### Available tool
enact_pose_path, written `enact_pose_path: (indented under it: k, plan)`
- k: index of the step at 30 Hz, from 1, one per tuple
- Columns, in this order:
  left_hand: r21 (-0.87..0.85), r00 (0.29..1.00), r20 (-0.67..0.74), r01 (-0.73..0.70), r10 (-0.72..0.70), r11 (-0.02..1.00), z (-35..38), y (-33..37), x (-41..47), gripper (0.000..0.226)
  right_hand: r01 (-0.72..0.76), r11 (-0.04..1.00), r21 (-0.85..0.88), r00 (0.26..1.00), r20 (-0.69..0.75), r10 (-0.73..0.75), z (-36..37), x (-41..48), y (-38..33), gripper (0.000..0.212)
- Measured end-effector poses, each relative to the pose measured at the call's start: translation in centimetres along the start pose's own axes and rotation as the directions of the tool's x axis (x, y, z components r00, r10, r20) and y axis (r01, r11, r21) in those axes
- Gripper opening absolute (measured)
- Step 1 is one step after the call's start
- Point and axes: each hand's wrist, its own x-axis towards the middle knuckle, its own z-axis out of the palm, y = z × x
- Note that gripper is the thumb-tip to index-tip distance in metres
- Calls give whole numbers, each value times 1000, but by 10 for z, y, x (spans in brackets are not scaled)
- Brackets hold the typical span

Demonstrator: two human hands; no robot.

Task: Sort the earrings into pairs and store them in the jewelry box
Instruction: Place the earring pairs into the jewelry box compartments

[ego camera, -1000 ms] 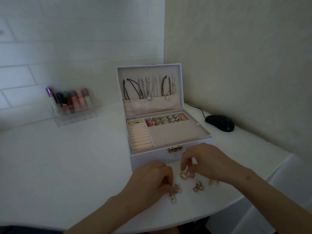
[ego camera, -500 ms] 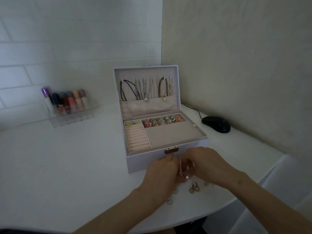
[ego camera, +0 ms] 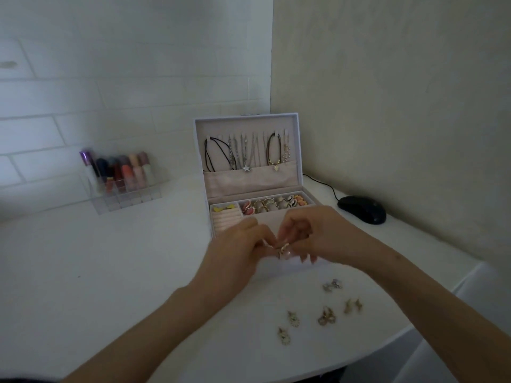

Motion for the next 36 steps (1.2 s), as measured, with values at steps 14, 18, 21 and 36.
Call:
enact_pose_path:
  k: [14, 18, 21, 36]
  plan:
    - [-50, 937, -96, 333, -336, 942, -26, -90, 46, 15, 28, 997, 71, 980, -199, -13, 24, 108, 1, 11]
    - [-167, 936, -100, 320, -339, 933, -29, -91, 48, 15, 56, 998, -29, 974, -219, -61, 33, 126, 0, 12]
    - [-139, 955, -61, 280, -291, 950, -31, -94, 52, 18, 64, 996, -69, 972, -221, -77, 39, 137, 1, 13]
    - [233, 962, -130, 263, -238, 936, -20, -91, 58, 14, 108, 941, -322, 965, -195, -178, 52, 146, 1, 15]
